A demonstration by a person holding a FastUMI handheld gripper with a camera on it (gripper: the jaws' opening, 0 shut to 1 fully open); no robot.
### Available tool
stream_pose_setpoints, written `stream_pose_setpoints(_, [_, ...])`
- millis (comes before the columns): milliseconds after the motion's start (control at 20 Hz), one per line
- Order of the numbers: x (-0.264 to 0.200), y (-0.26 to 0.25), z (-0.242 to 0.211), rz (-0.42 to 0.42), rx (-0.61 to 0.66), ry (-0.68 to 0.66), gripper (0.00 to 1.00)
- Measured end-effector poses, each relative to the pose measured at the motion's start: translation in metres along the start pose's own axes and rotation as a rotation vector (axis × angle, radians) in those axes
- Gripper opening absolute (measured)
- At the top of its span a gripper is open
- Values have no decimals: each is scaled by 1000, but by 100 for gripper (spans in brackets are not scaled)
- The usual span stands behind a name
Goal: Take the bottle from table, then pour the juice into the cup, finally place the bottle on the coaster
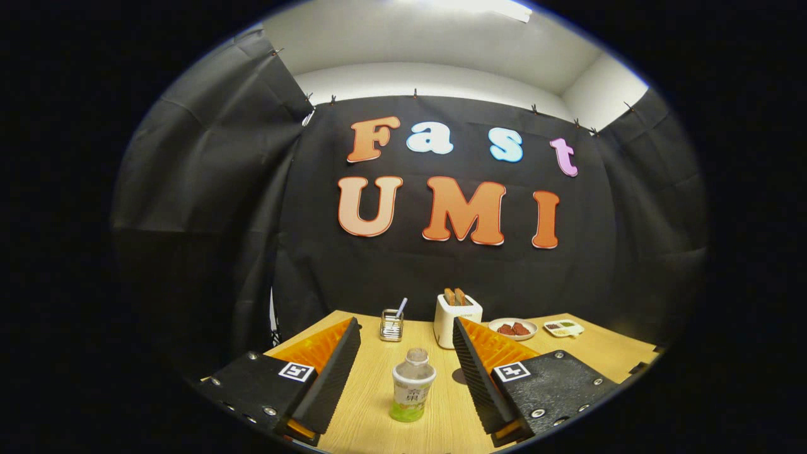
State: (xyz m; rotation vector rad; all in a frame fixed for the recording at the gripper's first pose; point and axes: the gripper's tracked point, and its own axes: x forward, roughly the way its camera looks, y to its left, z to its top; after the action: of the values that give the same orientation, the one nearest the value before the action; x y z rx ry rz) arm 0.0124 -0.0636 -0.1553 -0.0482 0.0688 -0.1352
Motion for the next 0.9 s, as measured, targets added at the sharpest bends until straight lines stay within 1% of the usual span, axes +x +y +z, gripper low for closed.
stream_pose_setpoints(200, [8, -17, -45, -33, 85, 33, 88])
stream_pose_setpoints(300, [14, -25, -67, -48, 100, 59, 88])
stream_pose_setpoints(450, [27, -27, -108, -50, 86, 136, 88])
stream_pose_setpoints(600, [41, -18, -141, -23, 43, 212, 88])
stream_pose_setpoints(750, [52, -8, -163, 0, 10, 257, 88])
stream_pose_setpoints(900, [61, -8, -172, -1, 13, 267, 89])
